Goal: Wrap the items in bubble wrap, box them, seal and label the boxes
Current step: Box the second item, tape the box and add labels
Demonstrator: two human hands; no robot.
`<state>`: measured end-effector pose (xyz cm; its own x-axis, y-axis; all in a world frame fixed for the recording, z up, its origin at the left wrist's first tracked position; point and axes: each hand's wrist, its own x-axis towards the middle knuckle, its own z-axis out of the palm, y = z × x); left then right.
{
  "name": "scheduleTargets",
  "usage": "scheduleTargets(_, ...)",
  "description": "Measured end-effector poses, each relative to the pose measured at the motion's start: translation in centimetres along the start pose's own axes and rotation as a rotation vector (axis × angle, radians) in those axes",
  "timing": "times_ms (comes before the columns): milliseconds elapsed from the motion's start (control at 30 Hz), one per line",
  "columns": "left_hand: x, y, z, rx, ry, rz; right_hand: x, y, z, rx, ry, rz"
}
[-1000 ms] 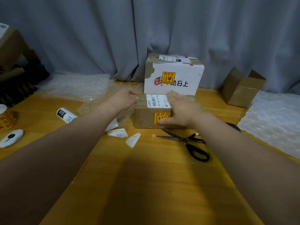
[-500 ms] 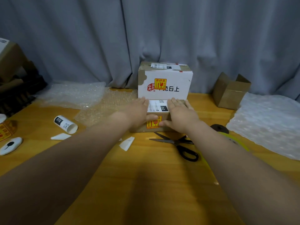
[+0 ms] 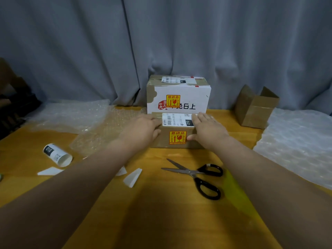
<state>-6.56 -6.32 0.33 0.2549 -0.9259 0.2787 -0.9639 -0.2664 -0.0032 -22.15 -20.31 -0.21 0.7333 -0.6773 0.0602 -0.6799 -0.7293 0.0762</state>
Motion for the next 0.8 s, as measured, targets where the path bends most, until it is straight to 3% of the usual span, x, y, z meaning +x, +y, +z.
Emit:
scheduleTargets(233,4.5,-1.4,1.7,-0.049,0.075,-0.071,4.1,-0.3,1.5,0.021,0.118,-0.078)
scheduleTargets(400,3.9,-1.9,1.6,-0.203,-0.102,-0.113,4.8,-0.3,1.8,0.009,0.144,-0.071)
scheduleTargets(500,1.5,-2.2,0.5,-0.243,-0.084,-0.232,4.0,-1.6,1.8,0.049,0.167,-0.009)
scheduleTargets(567,-0.5,-2.9,0.1,-0.16,-0.116,-0.344,2.8,-2.8,1.6,0.098,0.237,-0.04)
scheduleTargets(667,-3.6,-3.4,0.2,0.064,-0.387,-0.432,0.6,-5.1,1.2,0.219,0.347,-0.14)
scheduleTargets(800,-5.4,-4.1,0.7,0.147,-0.454,-0.476,-2.2,-8.0,0.8,0.347,0.248,-0.248)
